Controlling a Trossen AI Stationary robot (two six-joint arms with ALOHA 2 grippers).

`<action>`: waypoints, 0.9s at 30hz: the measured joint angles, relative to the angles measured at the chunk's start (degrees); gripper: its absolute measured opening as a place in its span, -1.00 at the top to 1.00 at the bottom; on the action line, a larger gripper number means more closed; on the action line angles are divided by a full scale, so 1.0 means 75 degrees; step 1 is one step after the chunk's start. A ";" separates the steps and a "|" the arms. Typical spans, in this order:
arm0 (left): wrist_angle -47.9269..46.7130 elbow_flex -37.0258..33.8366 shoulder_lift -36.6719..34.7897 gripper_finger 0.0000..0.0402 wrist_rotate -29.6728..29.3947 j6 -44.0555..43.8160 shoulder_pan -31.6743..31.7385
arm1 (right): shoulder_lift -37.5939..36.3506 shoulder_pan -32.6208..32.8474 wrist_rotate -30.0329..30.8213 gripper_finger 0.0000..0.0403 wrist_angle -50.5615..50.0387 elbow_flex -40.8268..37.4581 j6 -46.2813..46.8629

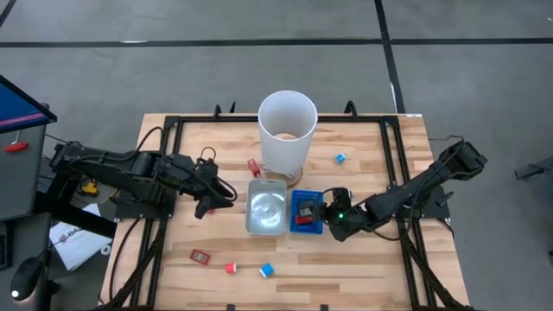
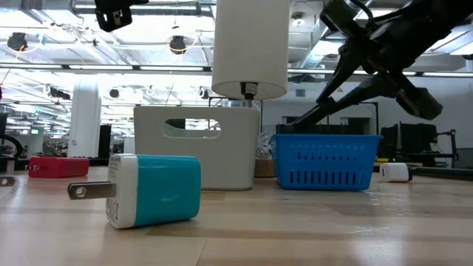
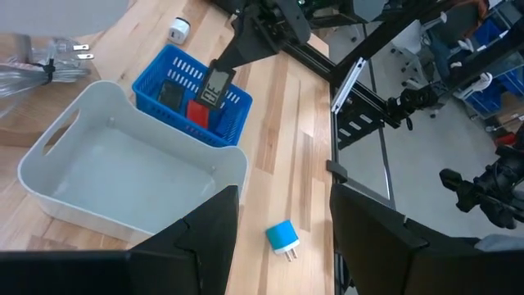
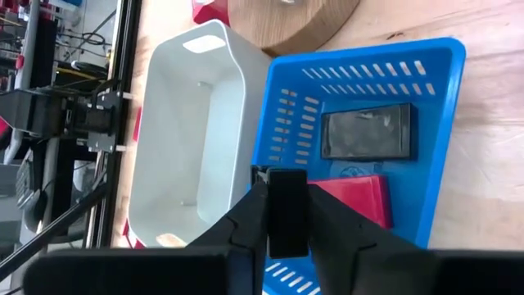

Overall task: Pick & Place Office items
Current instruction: Put the black digital clock into the blue bin, then put the red digital clock into the blue bin

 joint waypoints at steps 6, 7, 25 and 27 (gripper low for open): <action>0.0000 0.0000 0.0002 0.05 -0.0004 0.0000 0.0083 | 0.0000 0.0000 -0.0007 0.63 0.0000 0.0000 -0.0087; 0.0001 0.0000 0.0001 0.05 -0.0019 0.0000 0.0083 | 0.0000 -0.0009 -0.0004 0.62 0.0000 0.0000 -0.0090; -0.0579 0.0000 0.0002 0.05 -0.0347 0.0020 0.0028 | -0.0145 -0.0277 0.0085 0.14 0.0125 0.0007 -0.0375; -0.0902 0.0000 0.0001 0.05 -0.0349 0.0024 -0.0053 | -0.0300 -0.0252 0.0092 0.14 0.0240 0.0012 -0.0580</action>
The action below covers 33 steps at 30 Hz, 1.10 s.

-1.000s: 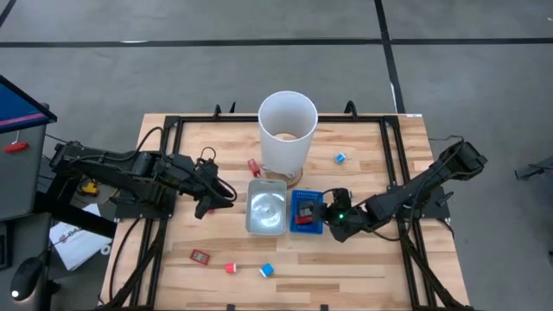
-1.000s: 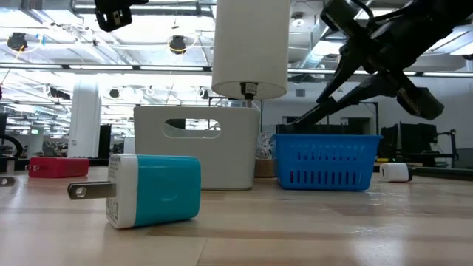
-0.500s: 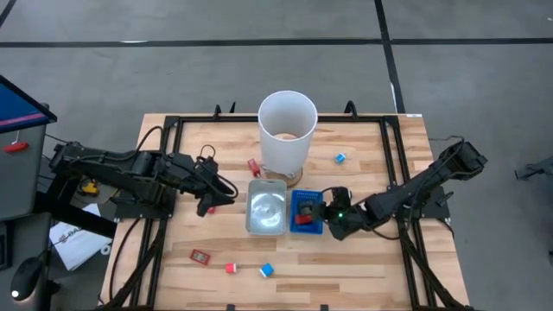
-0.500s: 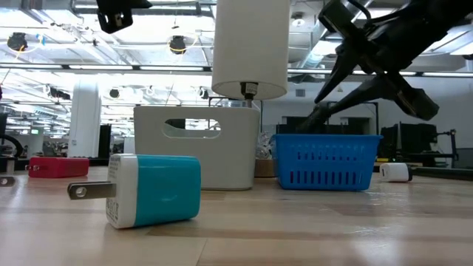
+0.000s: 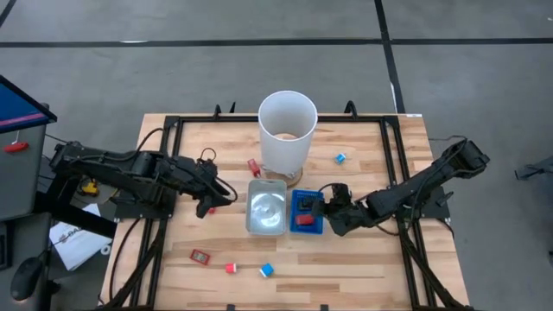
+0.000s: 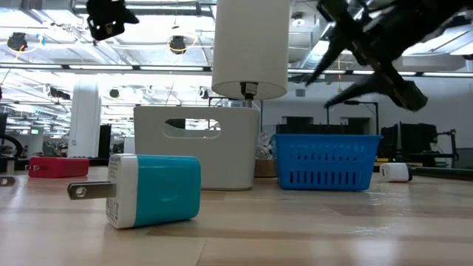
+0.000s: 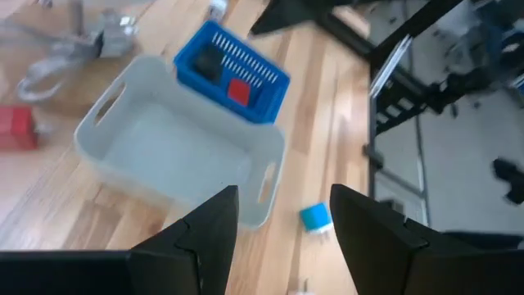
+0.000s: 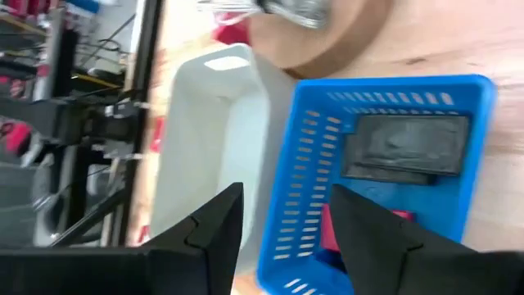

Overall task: Pick & Place Office items
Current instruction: Put the red digital clock into the blue bin

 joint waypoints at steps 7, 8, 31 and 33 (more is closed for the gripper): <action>-0.1249 0.0000 -0.0001 0.05 0.0109 -0.0087 -0.0608 | -0.0774 0.0083 0.0135 0.20 0.0220 0.0003 -0.0714; -0.1520 0.0000 -0.0001 0.05 0.0204 -0.0153 -0.0769 | -0.0904 0.0099 0.0208 0.20 0.0296 0.0003 -0.0836; -0.0418 -0.1299 0.2154 -0.40 -0.2294 -0.1171 -0.6144 | -0.1705 0.0386 0.0371 -0.06 0.1993 0.0006 -0.3387; -0.0311 -0.1460 0.2414 -0.44 -0.2437 -0.1351 -0.6144 | -0.1705 0.0383 0.0339 -0.06 0.1998 0.0006 -0.3357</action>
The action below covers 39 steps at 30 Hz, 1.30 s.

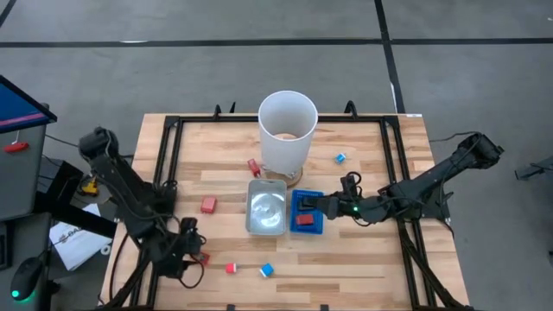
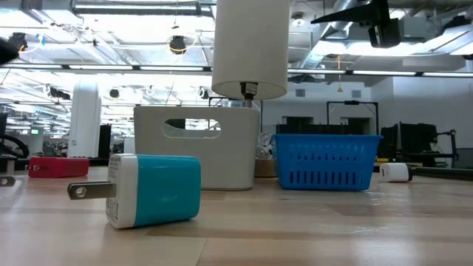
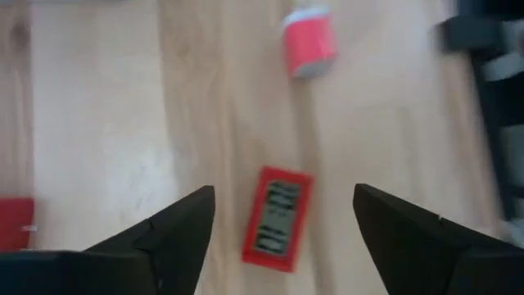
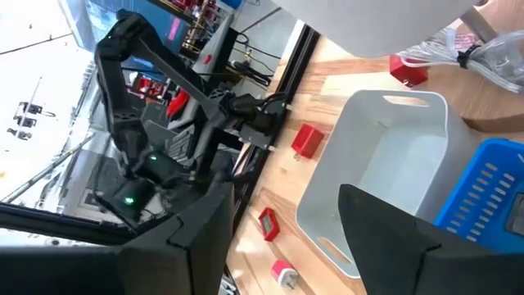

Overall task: Pick & Place Office items
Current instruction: Put the red digital clock into the blue bin

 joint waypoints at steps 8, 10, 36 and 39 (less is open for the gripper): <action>0.0998 -0.0721 0.0575 -0.44 0.0271 -0.0472 -0.0265 | 0.0000 -0.0026 -0.0003 -0.04 0.0200 0.0000 0.0023; 0.0954 -0.0809 0.0575 -0.44 0.0267 -0.0621 -0.0367 | 0.0000 -0.0023 -0.0003 -0.04 0.0213 0.0000 0.0023; 0.2522 -0.2129 0.0543 -0.05 0.0253 -0.1037 -0.0586 | 0.0000 0.0000 -0.0003 -0.04 0.0210 0.0000 0.0026; 0.2593 -0.2146 0.0543 0.09 0.0256 -0.1053 -0.0586 | 0.0000 -0.0029 -0.0003 -0.04 0.0210 0.0000 0.0027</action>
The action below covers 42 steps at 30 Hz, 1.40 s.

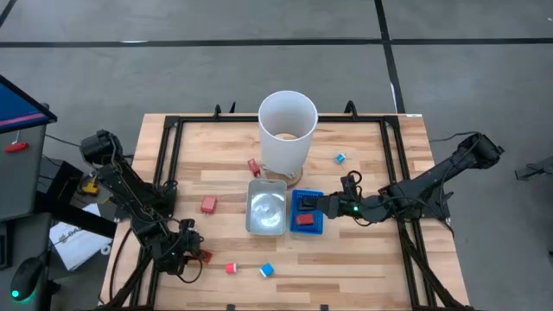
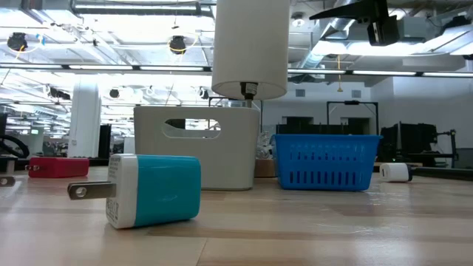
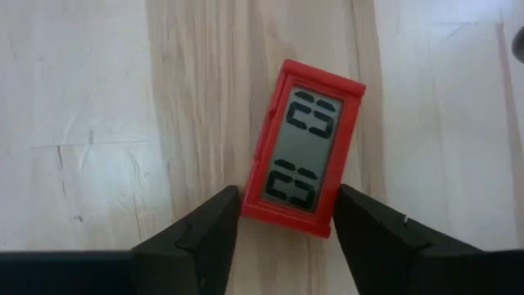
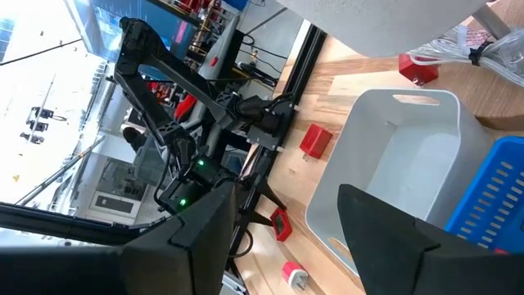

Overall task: Pick & Place Office items
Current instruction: Put the red digital clock into the blue bin

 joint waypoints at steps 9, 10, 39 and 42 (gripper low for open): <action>0.0447 -0.0036 -0.0497 0.24 0.0181 -0.0095 0.0127 | 0.0000 -0.0044 0.0059 -0.04 0.0657 -0.0003 -0.1366; 0.0412 -0.0033 -0.0575 0.22 0.0174 -0.0150 0.0202 | 0.0000 -0.0048 0.0097 -0.04 0.1004 0.0000 -0.1957; 0.2314 0.1730 -0.2357 0.18 0.3835 0.3164 0.6275 | 0.0000 -0.0804 -0.2255 0.15 -0.1163 0.2696 -1.0930; 0.2397 0.2346 -0.1871 0.21 0.4311 0.3339 0.6581 | 0.0000 -0.0852 -0.2325 0.18 -0.1178 0.2713 -1.1198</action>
